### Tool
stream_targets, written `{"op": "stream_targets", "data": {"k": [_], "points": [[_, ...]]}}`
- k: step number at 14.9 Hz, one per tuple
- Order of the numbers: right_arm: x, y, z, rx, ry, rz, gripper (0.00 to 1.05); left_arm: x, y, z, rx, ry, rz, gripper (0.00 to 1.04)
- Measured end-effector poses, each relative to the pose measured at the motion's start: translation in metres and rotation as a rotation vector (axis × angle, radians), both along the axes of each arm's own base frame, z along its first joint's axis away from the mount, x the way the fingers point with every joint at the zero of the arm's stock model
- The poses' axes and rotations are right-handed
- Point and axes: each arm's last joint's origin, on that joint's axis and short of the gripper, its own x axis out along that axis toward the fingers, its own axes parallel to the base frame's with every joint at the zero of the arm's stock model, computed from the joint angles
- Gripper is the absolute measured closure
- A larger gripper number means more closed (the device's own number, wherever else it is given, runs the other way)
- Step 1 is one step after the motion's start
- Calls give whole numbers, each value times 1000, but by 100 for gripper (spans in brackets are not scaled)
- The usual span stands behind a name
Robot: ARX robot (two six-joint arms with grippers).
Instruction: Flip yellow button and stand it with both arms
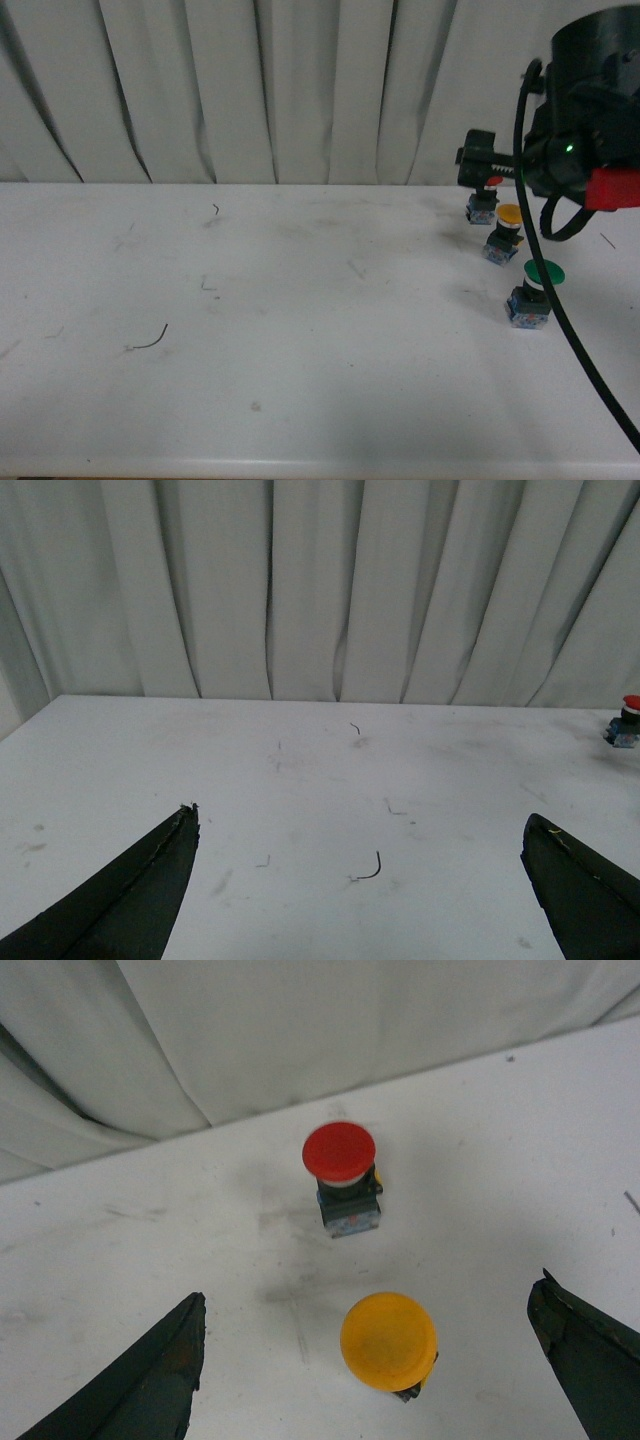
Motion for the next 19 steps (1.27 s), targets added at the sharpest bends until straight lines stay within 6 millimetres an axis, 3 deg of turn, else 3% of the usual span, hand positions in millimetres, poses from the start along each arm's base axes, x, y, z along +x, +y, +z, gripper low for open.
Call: {"op": "stream_targets", "data": {"k": [2, 4, 5, 6, 7, 8, 9, 11, 14, 19], "points": [[-22, -16, 32, 47, -86, 15, 6, 0, 0, 0, 0, 0, 0, 7], [-67, -31, 79, 78, -307, 52, 11, 0, 0, 0, 0, 0, 0, 7], [-104, -33, 103, -1, -460, 83, 24, 0, 0, 0, 0, 0, 0, 7], [-153, -32, 117, -78, -496, 114, 37, 0, 0, 0, 0, 0, 0, 7], [-211, -29, 116, -122, -481, 131, 51, 0, 0, 0, 0, 0, 0, 7], [-247, -32, 106, -137, -499, 151, 64, 0, 0, 0, 0, 0, 0, 7], [-265, -39, 96, -150, -507, 132, 77, 0, 0, 0, 0, 0, 0, 7], [-284, -44, 79, -158, -488, 134, 101, 0, 0, 0, 0, 0, 0, 7], [-306, -59, 65, -165, -494, 129, 103, 0, 0, 0, 0, 0, 0, 7], [-332, -58, 50, -164, -493, 136, 103, 0, 0, 0, 0, 0, 0, 7]]}}
